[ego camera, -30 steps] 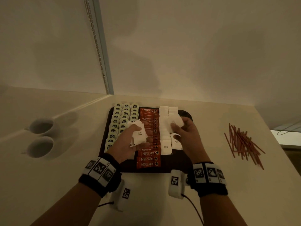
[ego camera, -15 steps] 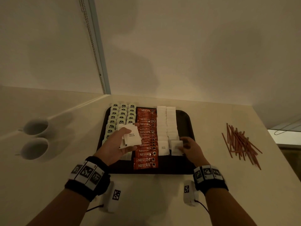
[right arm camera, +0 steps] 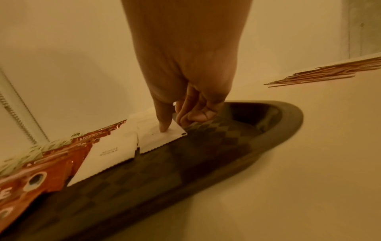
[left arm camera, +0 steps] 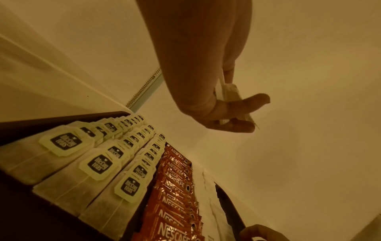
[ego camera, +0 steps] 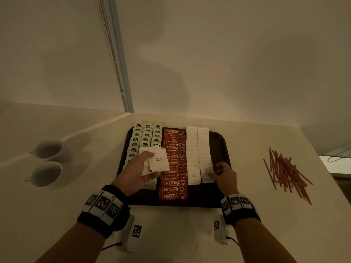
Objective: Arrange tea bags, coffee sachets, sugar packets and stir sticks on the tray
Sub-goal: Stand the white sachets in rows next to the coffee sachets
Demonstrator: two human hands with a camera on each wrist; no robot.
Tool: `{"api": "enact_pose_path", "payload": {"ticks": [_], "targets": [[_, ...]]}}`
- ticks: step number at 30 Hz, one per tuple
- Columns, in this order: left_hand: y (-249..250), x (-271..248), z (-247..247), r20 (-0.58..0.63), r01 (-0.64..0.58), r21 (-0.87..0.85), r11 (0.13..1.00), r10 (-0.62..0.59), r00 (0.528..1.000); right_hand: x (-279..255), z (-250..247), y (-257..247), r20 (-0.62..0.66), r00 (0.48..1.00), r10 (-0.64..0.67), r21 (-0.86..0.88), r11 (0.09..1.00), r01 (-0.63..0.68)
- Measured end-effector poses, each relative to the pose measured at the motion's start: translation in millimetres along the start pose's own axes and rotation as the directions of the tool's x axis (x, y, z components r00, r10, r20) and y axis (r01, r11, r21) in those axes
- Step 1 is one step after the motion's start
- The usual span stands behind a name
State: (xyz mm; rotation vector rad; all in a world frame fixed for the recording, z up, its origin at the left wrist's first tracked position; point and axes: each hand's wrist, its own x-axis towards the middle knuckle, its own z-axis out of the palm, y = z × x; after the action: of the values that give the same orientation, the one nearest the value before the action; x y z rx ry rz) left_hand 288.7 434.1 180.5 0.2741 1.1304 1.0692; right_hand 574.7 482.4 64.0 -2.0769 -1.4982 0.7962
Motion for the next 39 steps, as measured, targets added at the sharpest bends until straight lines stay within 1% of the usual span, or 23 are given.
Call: {"api": "enact_pose_path", "payload": {"ticks": [3, 5, 6, 7, 8, 9, 10, 11, 13, 15, 17, 20, 22, 23, 25, 27, 30, 32, 34, 36, 39], "targets": [[-0.3, -0.2, 1.9, -0.014, -0.019, 0.047, 0.999, 0.02, 1.0, -5.6, -2.6, -10.4, -0.04, 0.999, -0.028, -0.014, 1.0, 0.027], [-1.3, 0.3, 3.2, -0.032, -0.03, 0.069, 0.997, 0.033, 0.999, -16.5, -4.7, -35.4, -0.048, 0.992, -0.115, 0.071, 0.99, 0.118], [-1.5, -0.1, 4.9, -0.027, -0.035, 0.077, 0.996, 0.037, 0.999, -25.7, -5.4, -53.4, -0.008, 0.984, -0.176, 0.168, 0.97, 0.175], [-2.8, 1.1, 6.2, -0.022, -0.04, 0.088, 0.995, 0.043, 0.999, -36.5, -6.0, -73.3, 0.061, 0.969, -0.237, 0.29, 0.934, 0.21], [-4.1, 1.4, 8.4, -0.02, -0.045, 0.099, 0.994, 0.047, 0.999, -47.3, -5.7, -92.2, 0.146, 0.946, -0.288, 0.409, 0.889, 0.208], [-5.6, 2.4, 10.5, -0.027, -0.05, 0.112, 0.992, 0.053, 0.998, -56.7, -4.6, -108.5, 0.228, 0.92, -0.32, 0.495, 0.851, 0.173], [-6.5, 2.4, 12.6, -0.04, -0.053, 0.124, 0.991, 0.059, 0.997, -63.5, -1.9, -120.3, 0.289, 0.899, -0.328, 0.542, 0.83, 0.129], [-8.1, 3.3, 13.5, -0.051, -0.058, 0.137, 0.989, 0.066, 0.997, -68.5, 1.3, -128.0, 0.32, 0.891, -0.324, 0.561, 0.822, 0.097], [-10.1, 4.5, 13.3, -0.061, -0.074, 0.159, 0.984, 0.084, 0.995, -73.4, 5.9, -135.3, 0.32, 0.896, -0.307, 0.564, 0.822, 0.08], [-9.7, 3.2, 11.6, -0.038, -0.091, 0.176, 0.98, 0.099, 0.994, -74.5, 9.0, -135.3, 0.31, 0.907, -0.284, 0.565, 0.823, 0.065], [-9.3, 1.8, 9.8, -0.008, -0.087, 0.176, 0.981, 0.09, 0.996, -75.2, 9.4, -132.1, 0.325, 0.912, -0.25, 0.581, 0.814, 0.017], [-7.1, -2.1, 7.0, 0.006, -0.036, 0.06, 0.998, 0.035, 0.999, -73.1, 2.8, -123.1, 0.345, 0.915, -0.209, 0.656, 0.751, -0.076], [-5.0, -3.8, 3.8, 0.06, -0.03, 0.013, 0.999, 0.03, 0.998, -68.1, -5.4, -110.6, 0.293, 0.942, -0.162, 0.681, 0.727, -0.087], [-4.3, -4.6, 1.9, 0.081, -0.039, 0.005, 0.999, 0.038, 0.996, -64.8, -9.4, -102.4, 0.259, 0.958, -0.125, 0.682, 0.726, -0.09], [-2.3, -5.8, -2.4, 0.084, -0.05, -0.016, 0.999, 0.052, 0.995, -56.5, -16.3, -83.4, 0.2, 0.979, -0.033, 0.662, 0.741, -0.11], [-1.1, -5.7, -5.4, 0.072, -0.053, -0.036, 0.998, 0.055, 0.996, -48.9, -18.6, -63.3, 0.158, 0.986, 0.052, 0.582, 0.802, -0.135], [-1.1, -4.3, -6.5, 0.031, -0.047, -0.044, 0.998, 0.048, 0.998, -41.8, -11.6, -34.3, 0.116, 0.986, 0.123, 0.376, 0.913, -0.158], [-1.9, -2.8, -6.0, 0.01, -0.039, -0.037, 0.999, 0.039, 0.999, -40.6, -3.4, -20.0, 0.115, 0.982, 0.147, 0.248, 0.953, -0.171], [-2.2, -2.1, -5.7, -0.004, -0.038, -0.03, 0.999, 0.038, 0.999, -42.1, 3.6, -13.5, 0.138, 0.978, 0.156, 0.167, 0.97, -0.178], [-2.9, -0.5, -6.9, -0.01, -0.042, -0.025, 0.999, 0.042, 0.999, -43.7, 8.1, -12.8, 0.138, 0.978, 0.154, 0.145, 0.974, -0.174], [-2.0, -1.9, -7.0, -0.005, -0.05, -0.026, 0.998, 0.05, 0.999, -44.7, 12.8, -16.0, 0.135, 0.98, 0.145, 0.161, 0.973, -0.167]]}}
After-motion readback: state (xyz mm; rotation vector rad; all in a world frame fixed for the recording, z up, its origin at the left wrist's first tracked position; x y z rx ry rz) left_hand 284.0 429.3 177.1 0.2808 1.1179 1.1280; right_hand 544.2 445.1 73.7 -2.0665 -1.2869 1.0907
